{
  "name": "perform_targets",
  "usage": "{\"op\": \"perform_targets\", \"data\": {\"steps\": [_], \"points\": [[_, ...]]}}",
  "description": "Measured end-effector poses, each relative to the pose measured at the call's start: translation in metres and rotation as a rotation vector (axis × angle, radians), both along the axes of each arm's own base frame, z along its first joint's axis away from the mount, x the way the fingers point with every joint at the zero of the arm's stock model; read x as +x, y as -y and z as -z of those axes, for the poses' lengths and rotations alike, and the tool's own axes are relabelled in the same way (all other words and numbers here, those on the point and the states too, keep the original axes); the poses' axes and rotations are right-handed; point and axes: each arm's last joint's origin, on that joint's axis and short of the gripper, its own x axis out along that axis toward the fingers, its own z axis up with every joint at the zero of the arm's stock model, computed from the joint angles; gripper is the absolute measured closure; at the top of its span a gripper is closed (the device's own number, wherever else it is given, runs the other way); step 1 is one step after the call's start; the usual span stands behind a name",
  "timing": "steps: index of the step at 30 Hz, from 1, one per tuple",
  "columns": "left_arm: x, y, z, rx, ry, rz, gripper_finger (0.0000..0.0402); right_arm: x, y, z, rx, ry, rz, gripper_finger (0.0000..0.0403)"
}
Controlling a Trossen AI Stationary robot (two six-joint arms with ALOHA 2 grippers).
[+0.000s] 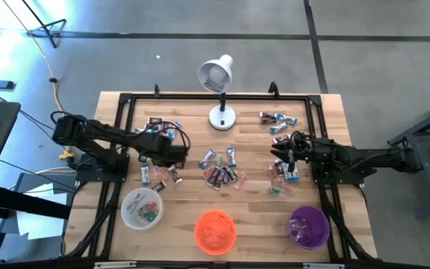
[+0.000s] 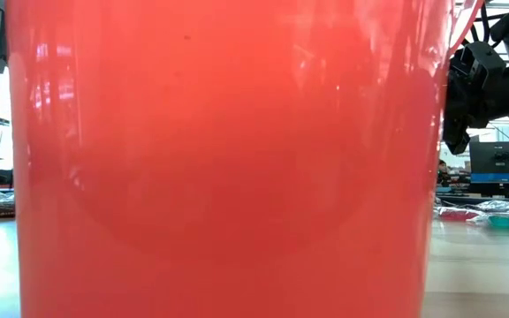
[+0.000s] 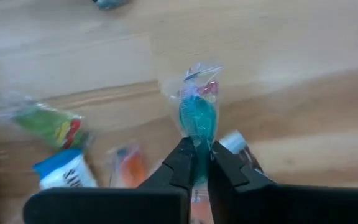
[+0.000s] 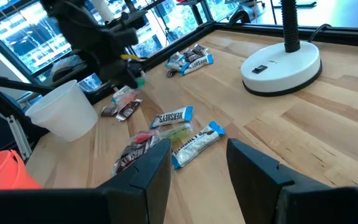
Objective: Organize candy in baskets
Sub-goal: Put the blue gummy into the white bucket
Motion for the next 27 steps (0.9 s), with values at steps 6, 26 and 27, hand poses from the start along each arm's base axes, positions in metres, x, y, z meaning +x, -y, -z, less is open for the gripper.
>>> {"op": "perform_targets", "data": {"steps": [6,26,27], "points": [[-0.005,0.027,-0.047,0.047,-0.014,0.092,0.0388,0.0,0.0,0.0,0.0,0.0,0.0,0.0251],[-0.058,0.168,-0.088,-0.045,0.182,0.067,0.0372,0.0,0.0,0.0,0.0,0.0,0.001,0.0251],[-0.059,0.171,-0.087,-0.032,0.197,0.042,0.0364,0.0,0.0,0.0,0.0,0.0,0.001,0.0251]]}}
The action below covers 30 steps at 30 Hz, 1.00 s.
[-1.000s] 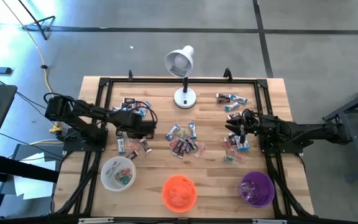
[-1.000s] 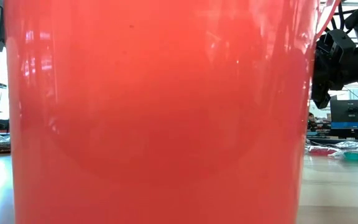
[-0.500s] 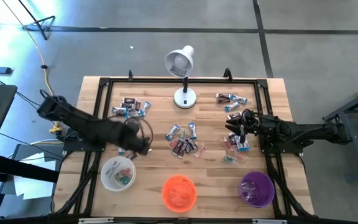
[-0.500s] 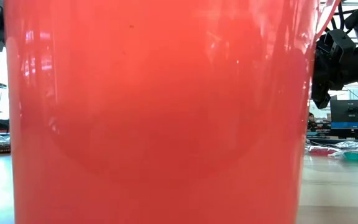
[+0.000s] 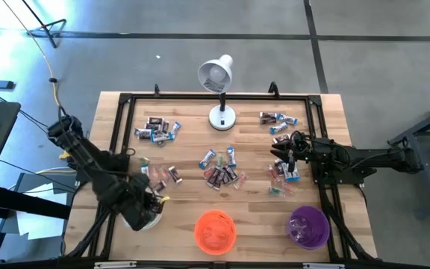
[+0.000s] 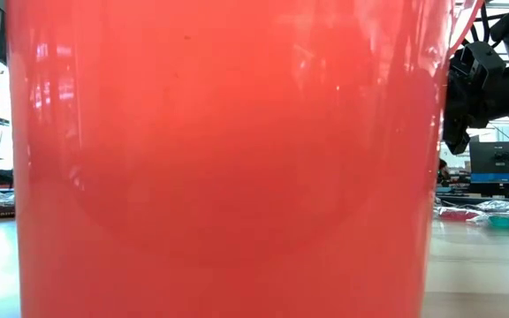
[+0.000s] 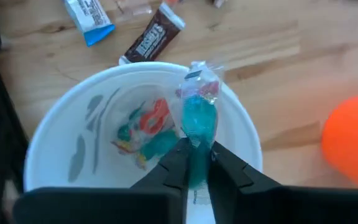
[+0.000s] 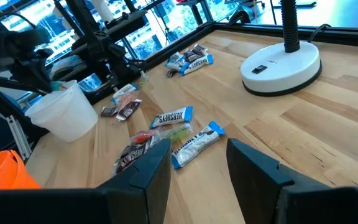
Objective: Organize candy in baskets
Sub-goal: Put the blue gummy into the white bucket, then put the orange gummy into the white bucket
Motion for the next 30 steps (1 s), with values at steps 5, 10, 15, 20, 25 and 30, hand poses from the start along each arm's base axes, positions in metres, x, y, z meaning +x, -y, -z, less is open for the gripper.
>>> {"op": "perform_targets", "data": {"steps": [5,10,15,20,25,30], "points": [[-0.003,0.008,0.005,0.021,0.012,-0.068,0.0301,0.0,0.0,0.0,0.0,0.0,0.0,0.0251],[-0.002,0.007,0.006,0.015,-0.005,-0.073,0.0241,0.0,0.0,0.0,-0.001,0.0,0.003,0.0251],[0.004,-0.005,0.001,0.106,0.085,-0.058,0.0228,0.0,0.0,0.0,-0.001,0.0,0.004,0.0251],[0.021,-0.03,-0.002,0.2,0.08,-0.011,0.0229,0.0,0.0,0.0,-0.001,0.0,0.003,0.0251],[0.045,-0.063,0.001,0.194,-0.011,0.026,0.0229,0.0,0.0,0.0,-0.001,0.0,0.003,0.0251],[0.063,-0.097,0.006,0.123,-0.063,0.009,0.023,0.0,0.0,0.0,-0.001,0.0,0.003,0.0251]]}}
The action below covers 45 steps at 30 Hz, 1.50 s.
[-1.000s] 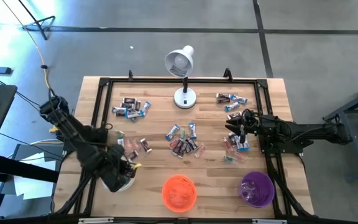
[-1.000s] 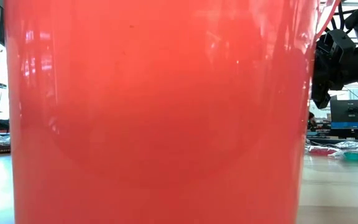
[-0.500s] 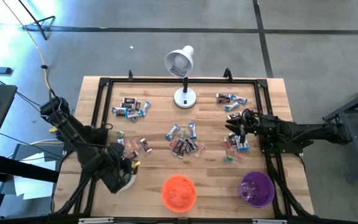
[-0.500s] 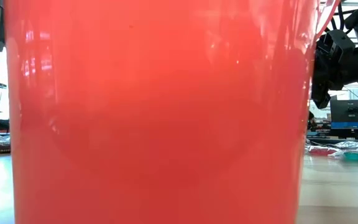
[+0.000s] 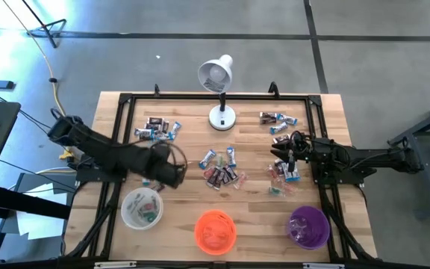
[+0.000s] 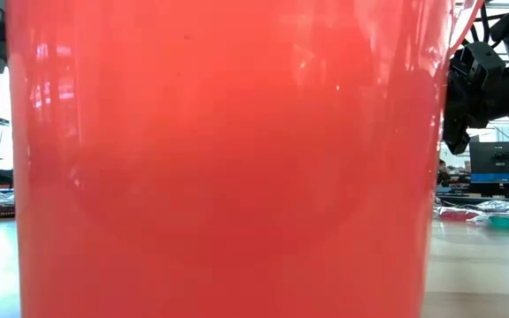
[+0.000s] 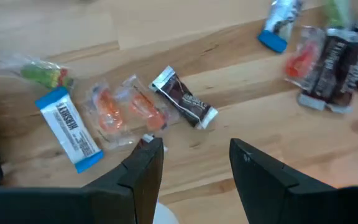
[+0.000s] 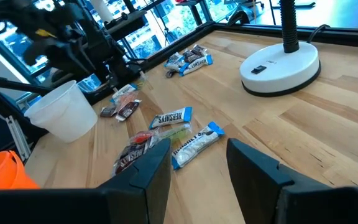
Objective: Organize candy in baskets
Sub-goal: Put the orange gummy into the white bucket
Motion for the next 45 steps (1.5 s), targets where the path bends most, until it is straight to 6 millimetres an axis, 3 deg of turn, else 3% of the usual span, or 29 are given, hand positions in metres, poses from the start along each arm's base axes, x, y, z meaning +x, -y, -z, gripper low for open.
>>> {"op": "perform_targets", "data": {"steps": [6,17,25,45], "points": [[0.006,-0.018,0.025,-0.061,0.018,-0.054,0.023,0.0,0.0,0.0,0.001,0.0,-0.004,0.0251],[-0.009,-0.023,0.07,-0.079,-0.015,-0.206,0.023,0.0,0.0,0.0,0.001,0.0,-0.004,0.0251],[-0.014,-0.023,0.097,-0.137,0.056,-0.269,0.023,0.0,0.0,0.0,0.001,0.0,-0.003,0.0251],[-0.021,-0.026,0.114,-0.101,-0.029,-0.324,0.023,0.0,0.0,0.0,0.001,0.0,-0.003,0.0251]]}}
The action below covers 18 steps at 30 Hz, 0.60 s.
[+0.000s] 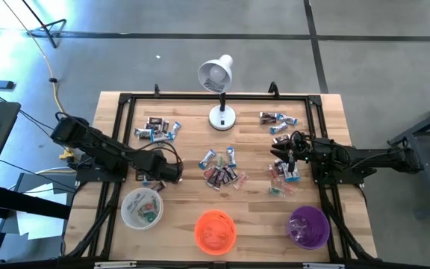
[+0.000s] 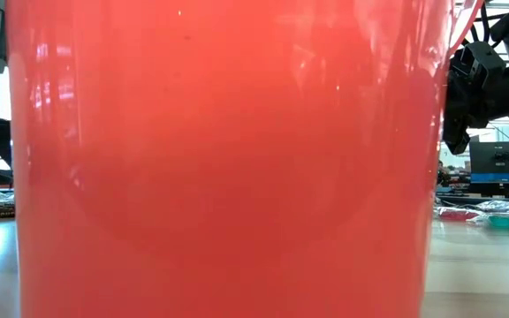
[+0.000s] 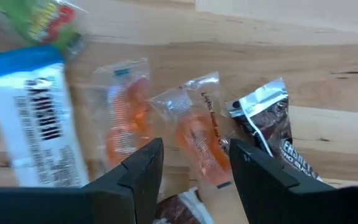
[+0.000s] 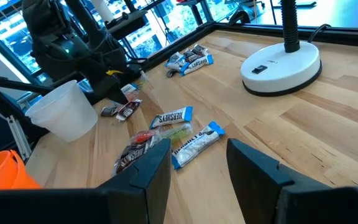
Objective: Organize candy in baskets
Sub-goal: Put the orange gummy into the white bucket
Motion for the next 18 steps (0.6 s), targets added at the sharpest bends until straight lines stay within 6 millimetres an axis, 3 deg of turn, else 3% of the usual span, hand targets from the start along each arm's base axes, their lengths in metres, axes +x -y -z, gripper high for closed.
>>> {"op": "perform_targets", "data": {"steps": [11,18], "points": [[0.011,-0.006,0.018,-0.002,-0.043,0.025,0.024,0.0,0.0,0.0,-0.001,0.0,0.003,0.0251],[0.009,-0.005,0.018,-0.027,-0.065,0.015,0.0327,0.0,0.0,0.0,-0.001,0.0,0.003,0.0251]]}}
